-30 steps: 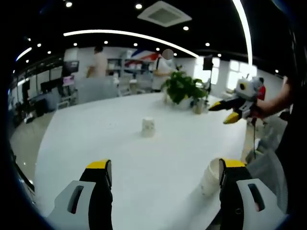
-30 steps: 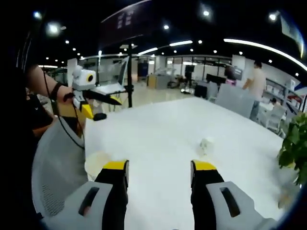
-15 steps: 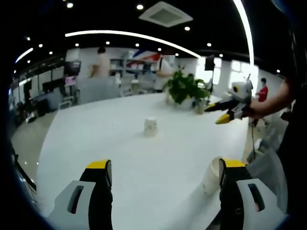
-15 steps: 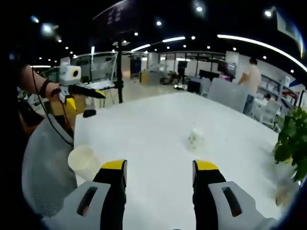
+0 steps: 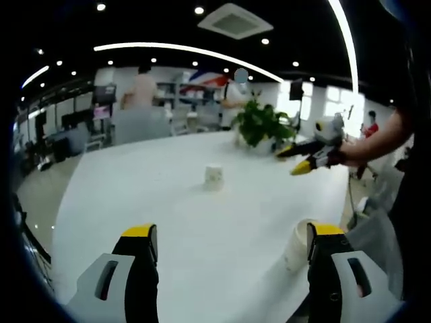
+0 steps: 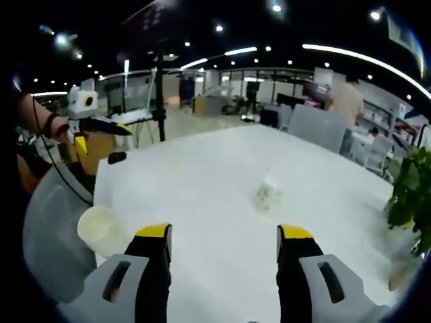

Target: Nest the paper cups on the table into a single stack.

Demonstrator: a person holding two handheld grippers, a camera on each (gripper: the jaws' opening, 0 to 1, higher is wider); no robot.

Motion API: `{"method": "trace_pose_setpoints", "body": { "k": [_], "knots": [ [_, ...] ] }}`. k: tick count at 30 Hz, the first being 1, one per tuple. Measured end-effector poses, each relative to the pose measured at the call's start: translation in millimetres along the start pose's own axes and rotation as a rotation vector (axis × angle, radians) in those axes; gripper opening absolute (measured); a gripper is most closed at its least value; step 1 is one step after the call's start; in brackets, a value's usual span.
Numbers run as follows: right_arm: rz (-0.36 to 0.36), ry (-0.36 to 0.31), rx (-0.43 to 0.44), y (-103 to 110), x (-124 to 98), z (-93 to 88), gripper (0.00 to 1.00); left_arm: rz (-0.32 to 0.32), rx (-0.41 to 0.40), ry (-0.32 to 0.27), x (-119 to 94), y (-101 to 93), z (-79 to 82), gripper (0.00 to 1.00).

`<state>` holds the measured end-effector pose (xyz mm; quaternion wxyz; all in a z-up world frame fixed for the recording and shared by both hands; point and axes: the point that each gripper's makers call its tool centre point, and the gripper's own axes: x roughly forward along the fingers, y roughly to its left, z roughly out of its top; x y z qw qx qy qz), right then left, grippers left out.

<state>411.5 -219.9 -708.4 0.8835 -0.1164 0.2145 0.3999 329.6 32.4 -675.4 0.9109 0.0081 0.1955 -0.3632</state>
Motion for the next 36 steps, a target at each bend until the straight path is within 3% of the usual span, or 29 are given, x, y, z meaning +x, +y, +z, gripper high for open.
{"method": "trace_pose_setpoints", "body": {
  "k": [16, 36],
  "knots": [
    [-0.023, 0.015, 0.026, -31.0, 33.9, -3.2, 0.72, 0.010, -0.001, 0.018, -2.8, 1.3, -6.0, 0.92],
    [-0.023, 0.029, -0.002, -52.0, 85.0, 5.0, 0.69, 0.014, -0.012, 0.042, -4.1, 2.2, -13.2, 0.92]
  ]
}}
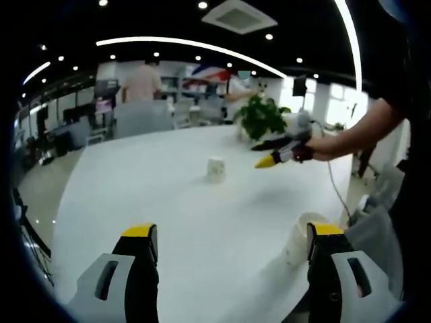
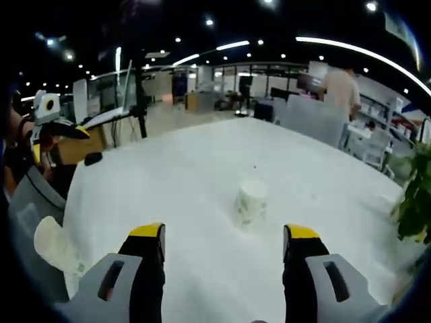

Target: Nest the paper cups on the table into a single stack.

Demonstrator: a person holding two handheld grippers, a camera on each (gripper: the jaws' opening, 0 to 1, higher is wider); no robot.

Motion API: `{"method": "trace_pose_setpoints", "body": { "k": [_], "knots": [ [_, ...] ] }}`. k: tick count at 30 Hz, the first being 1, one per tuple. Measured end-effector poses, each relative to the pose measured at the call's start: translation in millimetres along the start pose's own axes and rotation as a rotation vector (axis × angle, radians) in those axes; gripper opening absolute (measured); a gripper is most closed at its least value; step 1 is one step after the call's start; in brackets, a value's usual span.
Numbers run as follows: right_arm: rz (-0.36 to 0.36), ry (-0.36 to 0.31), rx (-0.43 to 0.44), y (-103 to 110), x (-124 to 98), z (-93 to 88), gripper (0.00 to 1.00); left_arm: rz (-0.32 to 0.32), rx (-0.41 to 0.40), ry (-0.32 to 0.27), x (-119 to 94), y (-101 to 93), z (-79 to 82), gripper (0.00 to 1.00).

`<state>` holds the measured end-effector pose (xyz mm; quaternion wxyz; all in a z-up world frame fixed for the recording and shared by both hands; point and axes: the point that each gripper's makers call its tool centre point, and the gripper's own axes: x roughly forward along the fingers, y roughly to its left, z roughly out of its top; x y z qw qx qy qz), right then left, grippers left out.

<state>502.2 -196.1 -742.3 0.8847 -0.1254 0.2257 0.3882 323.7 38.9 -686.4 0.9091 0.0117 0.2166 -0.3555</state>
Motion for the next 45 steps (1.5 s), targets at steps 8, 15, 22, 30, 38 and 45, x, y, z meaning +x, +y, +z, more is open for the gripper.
{"method": "trace_pose_setpoints", "body": {
  "k": [8, 15, 22, 30, 38, 45],
  "knots": [
    [0.002, 0.012, -0.012, -9.6, 19.7, 3.4, 0.68, 0.002, -0.005, 0.009, -1.1, 0.7, -4.4, 0.92],
    [0.001, 0.028, -0.019, -19.2, 36.3, 5.5, 0.67, 0.006, -0.008, 0.018, -1.9, 1.7, -6.2, 0.92],
    [-0.014, 0.034, 0.016, -29.0, 51.6, 7.8, 0.65, 0.008, -0.016, 0.028, -2.4, 2.6, -9.4, 0.92],
    [-0.012, 0.046, 0.015, -33.3, 69.4, 7.9, 0.62, 0.013, -0.021, 0.026, -1.3, 3.8, -10.8, 0.92],
    [-0.017, 0.055, 0.034, -42.7, 77.1, 7.0, 0.60, 0.022, -0.028, 0.031, -2.5, 3.4, -14.0, 0.92],
    [-0.016, 0.064, 0.042, -44.7, 83.8, 5.2, 0.58, 0.024, -0.036, 0.034, -2.8, 0.0, -16.4, 0.91]
  ]
}}
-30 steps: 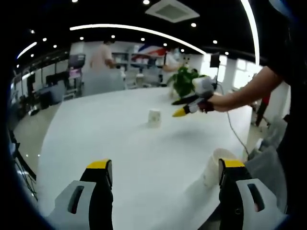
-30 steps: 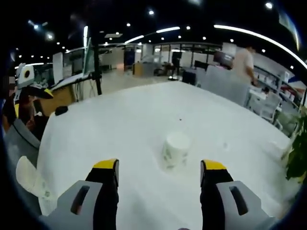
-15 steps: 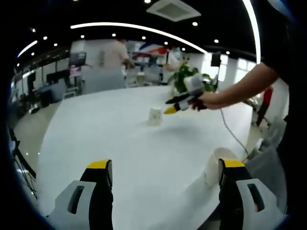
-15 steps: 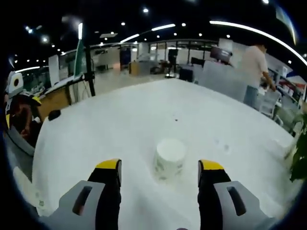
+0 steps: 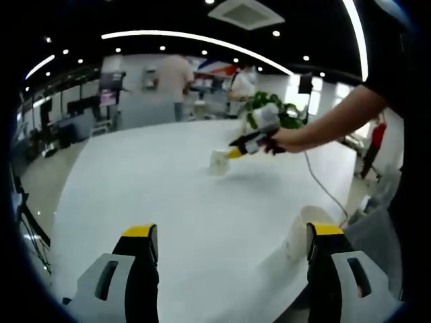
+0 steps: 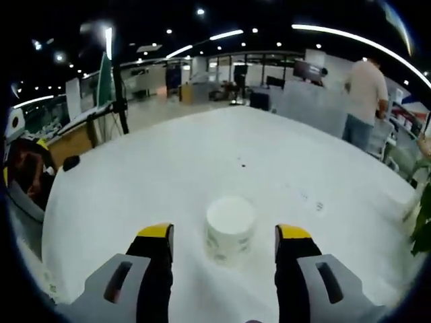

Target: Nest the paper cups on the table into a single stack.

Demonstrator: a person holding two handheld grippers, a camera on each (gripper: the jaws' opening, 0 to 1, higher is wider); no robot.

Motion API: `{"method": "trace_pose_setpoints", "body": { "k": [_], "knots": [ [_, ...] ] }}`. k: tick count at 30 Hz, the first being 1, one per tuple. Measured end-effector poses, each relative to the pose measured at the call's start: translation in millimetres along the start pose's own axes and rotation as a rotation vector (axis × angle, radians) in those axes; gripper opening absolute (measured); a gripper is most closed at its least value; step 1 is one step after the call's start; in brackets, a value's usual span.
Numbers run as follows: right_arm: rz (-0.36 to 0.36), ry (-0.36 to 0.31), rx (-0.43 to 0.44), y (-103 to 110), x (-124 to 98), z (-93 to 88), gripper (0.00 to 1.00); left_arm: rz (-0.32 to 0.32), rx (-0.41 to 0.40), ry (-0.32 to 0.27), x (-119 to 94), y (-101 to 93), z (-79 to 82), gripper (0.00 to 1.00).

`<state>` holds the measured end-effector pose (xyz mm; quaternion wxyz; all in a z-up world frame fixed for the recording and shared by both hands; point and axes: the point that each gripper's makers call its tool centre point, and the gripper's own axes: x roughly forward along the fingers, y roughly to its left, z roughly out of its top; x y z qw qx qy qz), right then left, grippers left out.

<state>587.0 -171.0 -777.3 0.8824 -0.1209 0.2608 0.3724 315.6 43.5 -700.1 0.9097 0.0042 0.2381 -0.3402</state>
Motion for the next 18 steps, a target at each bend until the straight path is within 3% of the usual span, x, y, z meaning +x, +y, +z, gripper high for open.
{"method": "trace_pose_setpoints", "body": {
  "k": [18],
  "knots": [
    [0.009, 0.013, -0.007, -1.6, 7.6, 9.4, 0.52, 0.012, -0.017, 0.005, -1.0, -3.0, -2.8, 0.92]
  ]
}}
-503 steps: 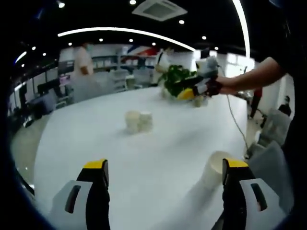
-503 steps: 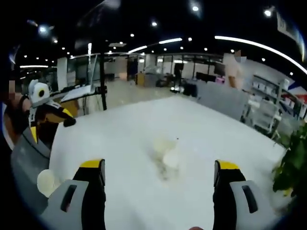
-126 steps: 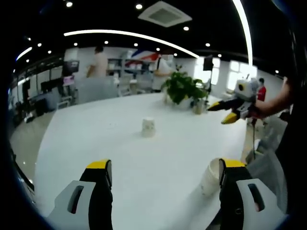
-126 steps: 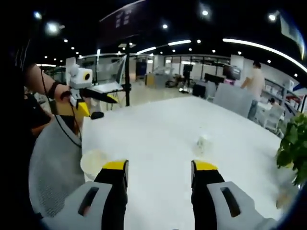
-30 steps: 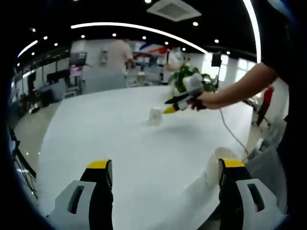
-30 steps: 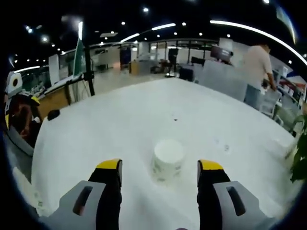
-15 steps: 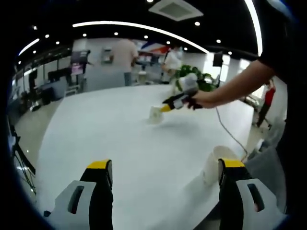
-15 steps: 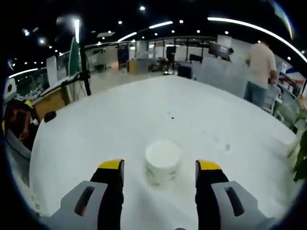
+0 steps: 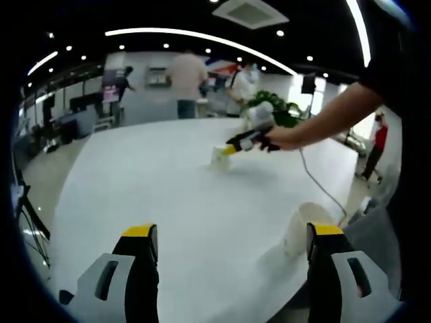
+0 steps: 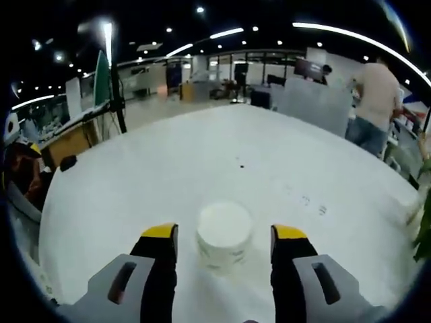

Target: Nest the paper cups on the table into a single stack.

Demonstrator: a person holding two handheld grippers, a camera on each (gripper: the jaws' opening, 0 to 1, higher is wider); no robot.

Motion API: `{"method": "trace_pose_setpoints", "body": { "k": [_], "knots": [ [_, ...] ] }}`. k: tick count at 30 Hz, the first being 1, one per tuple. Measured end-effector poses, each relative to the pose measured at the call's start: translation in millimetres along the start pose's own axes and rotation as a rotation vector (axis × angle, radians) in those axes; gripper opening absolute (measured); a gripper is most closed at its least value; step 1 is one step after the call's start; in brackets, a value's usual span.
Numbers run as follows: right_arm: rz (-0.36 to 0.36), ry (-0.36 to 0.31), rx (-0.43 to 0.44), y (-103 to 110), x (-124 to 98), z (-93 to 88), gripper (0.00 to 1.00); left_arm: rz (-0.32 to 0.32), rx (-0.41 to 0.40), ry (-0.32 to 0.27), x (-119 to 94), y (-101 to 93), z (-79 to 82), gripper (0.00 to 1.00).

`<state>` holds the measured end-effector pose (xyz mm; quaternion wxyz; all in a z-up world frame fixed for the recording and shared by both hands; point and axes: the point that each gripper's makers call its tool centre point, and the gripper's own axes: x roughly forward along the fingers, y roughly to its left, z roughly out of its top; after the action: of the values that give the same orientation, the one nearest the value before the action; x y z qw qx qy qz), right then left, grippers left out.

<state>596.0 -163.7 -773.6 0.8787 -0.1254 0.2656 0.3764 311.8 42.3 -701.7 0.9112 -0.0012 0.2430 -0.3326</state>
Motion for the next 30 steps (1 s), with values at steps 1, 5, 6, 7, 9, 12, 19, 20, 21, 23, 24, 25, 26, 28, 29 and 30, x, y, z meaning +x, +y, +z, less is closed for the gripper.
{"method": "trace_pose_setpoints", "body": {
  "k": [1, 5, 6, 7, 9, 12, 19, 20, 21, 23, 24, 25, 26, 28, 29, 30],
  "knots": [
    [0.006, 0.001, 0.002, 0.9, 1.2, -0.1, 0.51, -0.001, -0.001, 0.004, 0.3, -0.5, -1.0, 0.92],
    [0.010, 0.011, -0.008, -0.5, 5.6, -1.5, 0.50, -0.001, -0.006, 0.004, 0.4, -0.1, -2.6, 0.91],
    [0.010, 0.013, -0.011, -0.8, 6.0, -1.6, 0.49, -0.001, -0.006, 0.004, 0.2, -0.1, -2.3, 0.92],
    [0.011, 0.016, -0.015, -1.0, 6.6, -2.0, 0.48, 0.000, -0.005, 0.005, 0.2, 0.1, -2.3, 0.91],
    [0.014, 0.017, -0.015, -0.7, 7.7, -2.1, 0.47, 0.000, -0.008, 0.007, 0.0, 1.0, -3.1, 0.91],
    [0.021, 0.018, -0.019, -0.5, 9.2, -2.7, 0.44, 0.002, -0.010, 0.006, -0.6, 2.2, -3.4, 0.91],
    [0.042, 0.031, -0.047, -1.4, 13.2, -7.3, 0.36, 0.006, -0.010, 0.006, -1.4, 3.1, -3.7, 0.91],
    [0.043, 0.041, -0.061, -1.5, 13.2, -9.0, 0.35, 0.006, -0.011, 0.006, -1.3, 3.0, -3.9, 0.91],
    [0.044, 0.038, -0.063, -0.9, 13.4, -8.7, 0.35, 0.007, -0.011, 0.007, -1.1, 3.1, -3.9, 0.91],
    [0.047, 0.035, -0.064, -0.4, 13.4, -8.5, 0.35, 0.006, -0.014, 0.005, -0.3, 3.3, -3.8, 0.91],
    [0.047, 0.033, -0.063, -0.5, 13.2, -8.3, 0.34, 0.005, -0.014, 0.006, 0.0, 3.2, -3.8, 0.91],
    [0.047, 0.033, -0.060, -0.4, 12.9, -8.2, 0.34, 0.006, -0.013, 0.007, 0.4, 3.3, -3.7, 0.91],
    [0.048, 0.033, -0.057, -0.7, 12.8, -8.0, 0.34, 0.004, -0.013, 0.008, 0.9, 2.9, -3.3, 0.91],
    [0.050, 0.034, -0.056, -0.4, 12.5, -7.8, 0.34, 0.001, -0.005, 0.004, 1.5, 2.2, -0.6, 0.91],
    [0.052, 0.034, -0.058, 0.7, 12.0, -7.3, 0.34, 0.000, 0.002, 0.000, 1.7, 1.9, 2.0, 0.91],
    [0.054, 0.033, -0.057, 0.9, 11.9, -7.2, 0.34, -0.001, 0.005, -0.001, 1.7, 2.2, 3.4, 0.90]
  ]
}}
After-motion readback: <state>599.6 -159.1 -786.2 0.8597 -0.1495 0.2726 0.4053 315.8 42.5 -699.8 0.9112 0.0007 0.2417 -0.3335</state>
